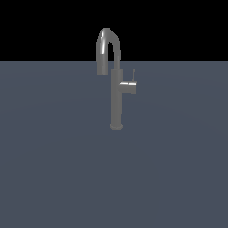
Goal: Turn on the faucet by rotating a designated handle.
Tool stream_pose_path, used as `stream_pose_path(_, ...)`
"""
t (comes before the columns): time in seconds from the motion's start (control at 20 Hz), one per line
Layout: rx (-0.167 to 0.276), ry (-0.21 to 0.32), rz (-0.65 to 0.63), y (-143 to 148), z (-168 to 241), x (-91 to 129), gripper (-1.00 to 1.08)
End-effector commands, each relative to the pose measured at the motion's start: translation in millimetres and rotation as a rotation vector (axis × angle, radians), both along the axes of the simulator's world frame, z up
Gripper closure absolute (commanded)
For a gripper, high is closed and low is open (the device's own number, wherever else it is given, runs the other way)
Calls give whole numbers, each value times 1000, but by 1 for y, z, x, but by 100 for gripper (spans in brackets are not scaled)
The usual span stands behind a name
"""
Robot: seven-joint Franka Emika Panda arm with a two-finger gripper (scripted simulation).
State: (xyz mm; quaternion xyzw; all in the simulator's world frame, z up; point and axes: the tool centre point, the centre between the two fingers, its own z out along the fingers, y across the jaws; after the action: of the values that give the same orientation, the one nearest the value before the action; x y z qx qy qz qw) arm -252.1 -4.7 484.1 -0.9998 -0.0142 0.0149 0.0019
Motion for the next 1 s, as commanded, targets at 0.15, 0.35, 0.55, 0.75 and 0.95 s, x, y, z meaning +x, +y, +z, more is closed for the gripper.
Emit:
stream_pose_path(0.15,3,3,-4,0,0,1,108)
stream_pose_path(0.35,18,16,-20,1,0,6,108)
stream_pose_path(0.55,46,39,-50,3,0,16,108)
stream_pose_path(0.75,86,74,-94,5,0,30,108)
stream_pose_path(0.95,141,120,-153,7,-2,49,108)
